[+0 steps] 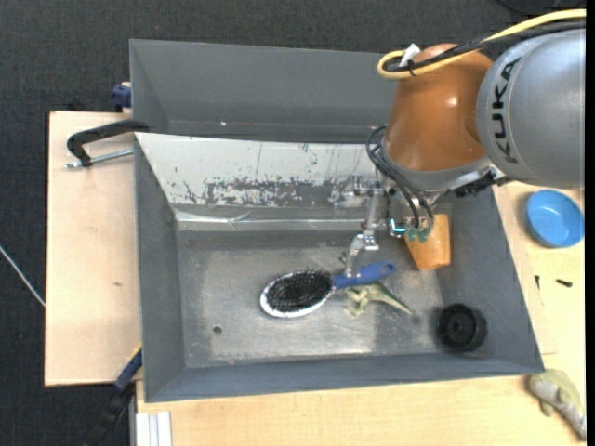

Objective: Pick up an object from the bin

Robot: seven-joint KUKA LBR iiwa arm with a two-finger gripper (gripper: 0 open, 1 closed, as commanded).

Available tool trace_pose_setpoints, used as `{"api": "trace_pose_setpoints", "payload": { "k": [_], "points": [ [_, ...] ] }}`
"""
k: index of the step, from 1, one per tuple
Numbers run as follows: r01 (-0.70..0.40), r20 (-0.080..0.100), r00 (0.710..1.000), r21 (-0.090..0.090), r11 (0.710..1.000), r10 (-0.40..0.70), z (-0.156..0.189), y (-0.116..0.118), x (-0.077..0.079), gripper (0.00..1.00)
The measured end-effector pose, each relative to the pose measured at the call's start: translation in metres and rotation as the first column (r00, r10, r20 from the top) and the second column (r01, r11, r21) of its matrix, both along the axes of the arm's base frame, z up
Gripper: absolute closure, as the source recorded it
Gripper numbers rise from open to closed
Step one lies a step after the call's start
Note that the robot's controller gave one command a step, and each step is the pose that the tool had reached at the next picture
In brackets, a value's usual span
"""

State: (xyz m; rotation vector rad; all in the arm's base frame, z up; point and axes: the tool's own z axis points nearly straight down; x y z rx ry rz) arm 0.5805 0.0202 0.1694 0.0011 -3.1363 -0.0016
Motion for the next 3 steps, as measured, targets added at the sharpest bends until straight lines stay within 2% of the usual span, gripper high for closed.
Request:
{"api": "trace_pose_setpoints", "payload": {
  "k": [1, 2, 3],
  "points": [
    [0.009, 0.006, 1.000, 0.000, 1.000, -0.009, -0.098, 0.011, -0.013, 0.00],
    [0.009, 0.014, 1.000, 0.002, 1.000, -0.009, -0.094, 0.011, -0.011, 1.00],
    [-0.032, 0.017, 0.999, 0.000, 0.999, 0.032, 0.001, 0.022, -0.009, 1.00]
  ]
}}
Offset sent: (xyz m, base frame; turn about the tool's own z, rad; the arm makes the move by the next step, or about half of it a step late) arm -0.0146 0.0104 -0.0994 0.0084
